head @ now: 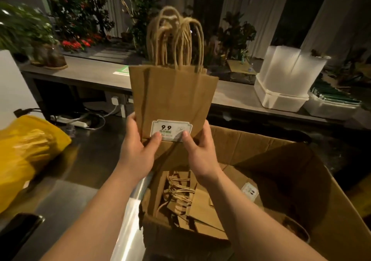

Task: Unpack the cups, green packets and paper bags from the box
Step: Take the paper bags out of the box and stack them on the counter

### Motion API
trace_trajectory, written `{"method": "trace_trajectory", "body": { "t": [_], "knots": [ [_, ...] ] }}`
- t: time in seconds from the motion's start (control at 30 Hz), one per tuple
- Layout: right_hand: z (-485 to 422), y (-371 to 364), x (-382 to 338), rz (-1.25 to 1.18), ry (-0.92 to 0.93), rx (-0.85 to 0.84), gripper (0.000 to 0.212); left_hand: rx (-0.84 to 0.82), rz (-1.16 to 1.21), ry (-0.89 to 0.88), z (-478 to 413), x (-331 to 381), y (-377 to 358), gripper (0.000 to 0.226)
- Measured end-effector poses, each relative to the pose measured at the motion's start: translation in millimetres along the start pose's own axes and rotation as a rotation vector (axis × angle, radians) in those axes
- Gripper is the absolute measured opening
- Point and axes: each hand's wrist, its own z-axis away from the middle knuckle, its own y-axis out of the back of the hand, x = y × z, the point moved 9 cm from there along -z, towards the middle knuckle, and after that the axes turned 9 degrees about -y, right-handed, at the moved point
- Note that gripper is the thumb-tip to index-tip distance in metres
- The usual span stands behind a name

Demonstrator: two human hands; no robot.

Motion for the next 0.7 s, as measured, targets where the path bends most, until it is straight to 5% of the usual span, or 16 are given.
{"method": "trace_trajectory", "body": {
  "t": [0.13,0.5,0.7],
  "knots": [
    [5.6,-14.1,23.3,-0.099,-0.076,-0.077,0.052,-0.091,0.023,0.024,15.2,-12.4,0.0,0.067],
    [-2.1,-15.0,15.1,-0.136,-0.044,-0.016,0.038,0.020,-0.078,-0.010,12.4,-14.1,5.2,0.067],
    [-10.7,-20.8,-6.6,0.049,0.065,-0.052,0.050,0.075,-0.107,-0.065,2.7,-1.8,9.9,0.060]
  ]
}}
